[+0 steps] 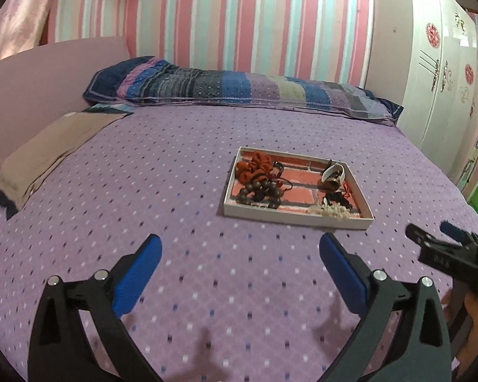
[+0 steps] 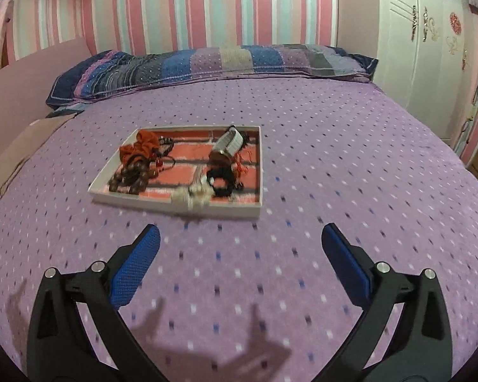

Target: Organize jewelry

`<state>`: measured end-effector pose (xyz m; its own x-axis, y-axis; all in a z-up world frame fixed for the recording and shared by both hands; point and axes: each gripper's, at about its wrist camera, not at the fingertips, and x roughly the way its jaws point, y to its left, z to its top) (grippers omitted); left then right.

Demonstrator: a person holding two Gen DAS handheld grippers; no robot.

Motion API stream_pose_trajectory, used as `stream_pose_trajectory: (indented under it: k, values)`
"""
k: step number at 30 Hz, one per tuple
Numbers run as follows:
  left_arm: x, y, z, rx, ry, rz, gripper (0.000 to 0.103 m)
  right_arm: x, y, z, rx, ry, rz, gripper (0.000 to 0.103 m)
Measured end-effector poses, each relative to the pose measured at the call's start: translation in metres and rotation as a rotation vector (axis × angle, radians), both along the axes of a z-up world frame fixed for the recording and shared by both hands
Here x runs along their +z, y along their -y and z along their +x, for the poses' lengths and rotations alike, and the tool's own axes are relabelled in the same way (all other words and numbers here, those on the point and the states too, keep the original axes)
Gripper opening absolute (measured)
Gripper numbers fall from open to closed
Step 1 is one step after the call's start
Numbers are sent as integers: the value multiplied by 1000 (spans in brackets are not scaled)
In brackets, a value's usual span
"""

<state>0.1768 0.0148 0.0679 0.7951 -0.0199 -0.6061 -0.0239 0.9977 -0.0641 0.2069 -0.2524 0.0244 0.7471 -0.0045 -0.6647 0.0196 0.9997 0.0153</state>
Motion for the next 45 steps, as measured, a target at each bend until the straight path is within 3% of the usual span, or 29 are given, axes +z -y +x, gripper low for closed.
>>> stream_pose_trajectory:
  k: [8,15,18,24,45]
  values:
    - [-5,5,-35,25,-35,20,97,17,-2,-57,-16,19,9,99]
    - [-14,19,-63,22,-15,57,97,14,-10,-89,-1,44,14,99]
    - [-19,26,-63,16,-15,89,97,12,-15,-92,5,50,0,99]
    - [-28,33,-59,-4,-20,80,97,13,-19,-96,9,76,-14,99]
    - [-23,38,-61,3,26,102,97,21,-22,-103,6,116,-43,99]
